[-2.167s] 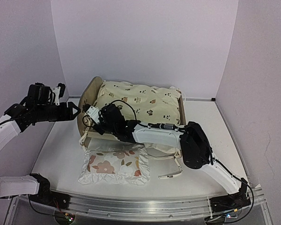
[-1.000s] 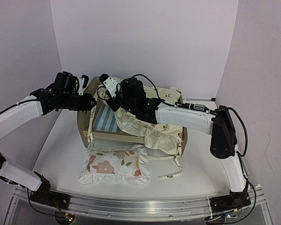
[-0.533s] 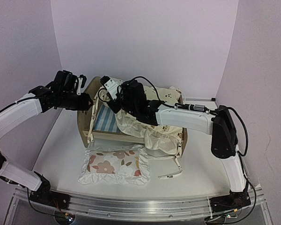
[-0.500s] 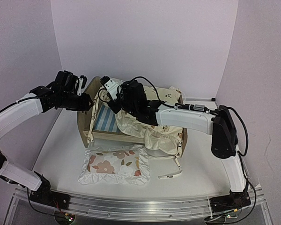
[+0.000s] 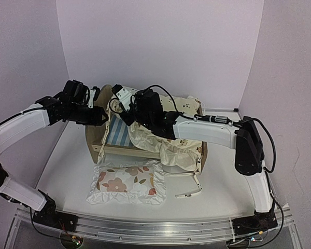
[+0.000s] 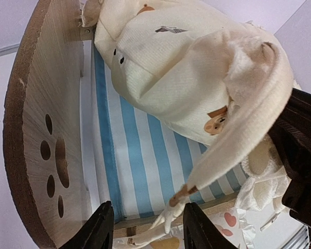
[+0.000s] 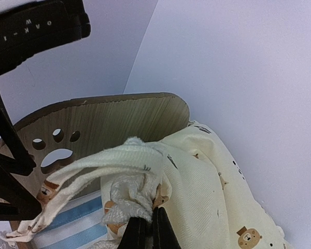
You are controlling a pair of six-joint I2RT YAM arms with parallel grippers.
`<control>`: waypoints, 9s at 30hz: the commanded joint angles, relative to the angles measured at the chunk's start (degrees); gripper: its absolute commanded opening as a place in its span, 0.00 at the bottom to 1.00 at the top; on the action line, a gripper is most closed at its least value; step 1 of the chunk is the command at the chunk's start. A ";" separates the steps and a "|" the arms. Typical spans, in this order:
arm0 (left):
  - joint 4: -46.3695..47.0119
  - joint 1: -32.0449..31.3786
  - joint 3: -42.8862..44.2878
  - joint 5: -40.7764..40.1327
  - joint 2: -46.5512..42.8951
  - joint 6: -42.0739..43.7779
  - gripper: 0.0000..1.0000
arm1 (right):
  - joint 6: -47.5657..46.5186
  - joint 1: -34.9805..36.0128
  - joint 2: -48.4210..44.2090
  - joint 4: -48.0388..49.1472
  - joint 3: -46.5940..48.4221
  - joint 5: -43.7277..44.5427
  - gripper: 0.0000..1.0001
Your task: Set up the pet bed
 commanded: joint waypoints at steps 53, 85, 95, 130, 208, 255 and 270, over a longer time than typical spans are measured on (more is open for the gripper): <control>1.86 -0.18 7.45 -19.79 4.99 0.82 0.00 | 4.40 -0.68 -9.51 3.75 -11.45 -0.64 0.00; -4.02 -0.95 9.70 -17.87 -0.15 -2.61 0.00 | 9.72 -0.48 -8.76 0.99 -13.36 -3.32 0.00; -6.96 -1.67 11.58 -23.98 3.42 0.24 0.00 | 11.70 -0.46 -8.50 0.99 -16.35 -3.35 0.00; -17.98 -7.37 0.89 -25.68 4.53 -12.74 0.20 | 16.46 0.49 -0.13 -3.44 -8.52 -9.10 0.00; -3.54 0.69 16.73 -22.81 11.46 -4.46 0.00 | 36.24 11.32 17.07 0.02 3.26 -2.46 0.36; -2.32 0.71 13.81 -20.22 10.03 -4.17 0.00 | 38.62 13.31 16.81 -7.69 2.94 -3.55 0.45; -2.07 0.53 11.94 -18.32 8.23 -4.33 0.00 | 28.80 13.26 32.68 -10.48 21.76 11.70 0.62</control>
